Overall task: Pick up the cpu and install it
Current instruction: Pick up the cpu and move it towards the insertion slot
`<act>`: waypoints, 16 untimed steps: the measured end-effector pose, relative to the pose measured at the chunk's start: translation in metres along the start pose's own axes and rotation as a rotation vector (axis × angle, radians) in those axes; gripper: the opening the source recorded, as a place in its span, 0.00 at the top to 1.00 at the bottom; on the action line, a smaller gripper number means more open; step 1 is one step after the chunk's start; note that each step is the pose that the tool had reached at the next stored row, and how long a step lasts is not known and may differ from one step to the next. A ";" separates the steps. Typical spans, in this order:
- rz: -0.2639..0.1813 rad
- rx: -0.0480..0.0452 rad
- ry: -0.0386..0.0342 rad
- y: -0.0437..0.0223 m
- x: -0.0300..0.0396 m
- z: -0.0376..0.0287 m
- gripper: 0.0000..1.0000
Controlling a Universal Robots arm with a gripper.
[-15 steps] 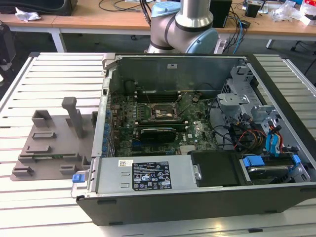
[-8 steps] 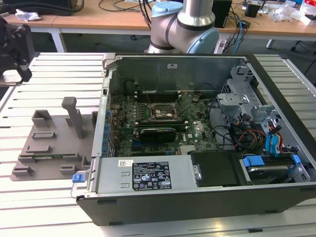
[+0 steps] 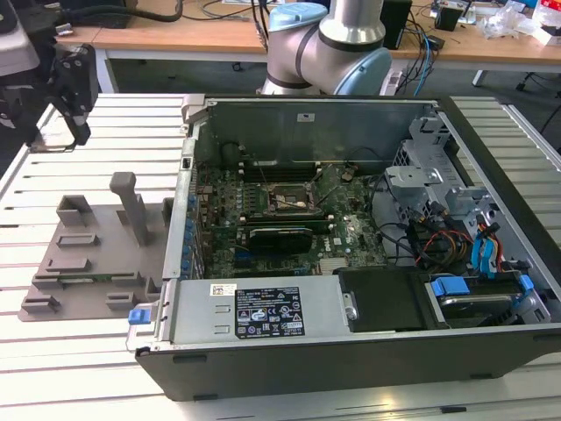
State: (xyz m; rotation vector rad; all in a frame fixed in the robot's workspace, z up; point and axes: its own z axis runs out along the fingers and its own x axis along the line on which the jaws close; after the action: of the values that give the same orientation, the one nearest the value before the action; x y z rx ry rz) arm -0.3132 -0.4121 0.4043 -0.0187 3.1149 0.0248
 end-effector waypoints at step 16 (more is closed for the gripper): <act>0.000 0.0001 0.0019 -0.0008 -0.0667 0.0018 0.45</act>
State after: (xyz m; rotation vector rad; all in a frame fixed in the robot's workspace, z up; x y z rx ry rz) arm -0.2465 -0.4121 0.4043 -0.0187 3.1168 0.0247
